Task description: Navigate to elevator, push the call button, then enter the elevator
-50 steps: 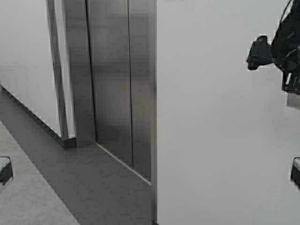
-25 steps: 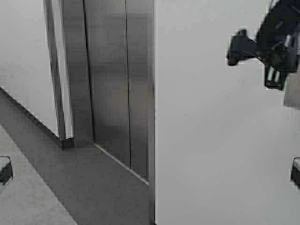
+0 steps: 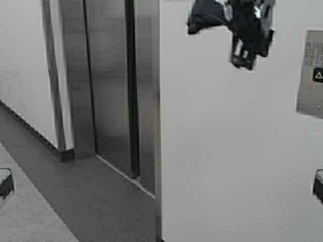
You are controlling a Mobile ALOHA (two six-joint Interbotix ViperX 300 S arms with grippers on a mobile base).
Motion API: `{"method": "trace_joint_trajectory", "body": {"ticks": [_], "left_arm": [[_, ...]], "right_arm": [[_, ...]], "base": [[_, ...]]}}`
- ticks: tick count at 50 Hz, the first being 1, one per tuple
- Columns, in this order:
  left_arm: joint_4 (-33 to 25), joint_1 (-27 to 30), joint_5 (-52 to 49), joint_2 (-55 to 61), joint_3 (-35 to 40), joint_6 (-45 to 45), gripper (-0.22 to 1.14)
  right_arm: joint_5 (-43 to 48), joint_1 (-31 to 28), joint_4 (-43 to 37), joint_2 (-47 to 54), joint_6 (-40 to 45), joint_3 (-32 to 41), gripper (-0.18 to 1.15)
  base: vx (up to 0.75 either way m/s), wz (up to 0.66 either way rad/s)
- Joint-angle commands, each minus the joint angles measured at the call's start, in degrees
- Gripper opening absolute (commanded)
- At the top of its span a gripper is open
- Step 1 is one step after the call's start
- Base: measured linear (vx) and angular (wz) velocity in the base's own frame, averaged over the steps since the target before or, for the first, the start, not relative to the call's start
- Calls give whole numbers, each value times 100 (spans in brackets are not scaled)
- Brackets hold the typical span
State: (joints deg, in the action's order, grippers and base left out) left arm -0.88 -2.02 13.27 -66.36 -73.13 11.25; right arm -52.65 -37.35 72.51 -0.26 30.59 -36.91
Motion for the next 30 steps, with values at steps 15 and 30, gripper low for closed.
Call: {"method": "trace_joint_trajectory", "body": {"ticks": [15, 30], "left_arm": [[0, 0, 18, 44, 9, -158, 2], [9, 0, -26, 62, 0, -185, 2]], "right_arm": [[1503, -519, -3806, -1046, -1767, 422, 6], [3067, -519, -5045, -1072, -2443, 149, 6]], "base": [[-7, -1], [-5, 11]]}}
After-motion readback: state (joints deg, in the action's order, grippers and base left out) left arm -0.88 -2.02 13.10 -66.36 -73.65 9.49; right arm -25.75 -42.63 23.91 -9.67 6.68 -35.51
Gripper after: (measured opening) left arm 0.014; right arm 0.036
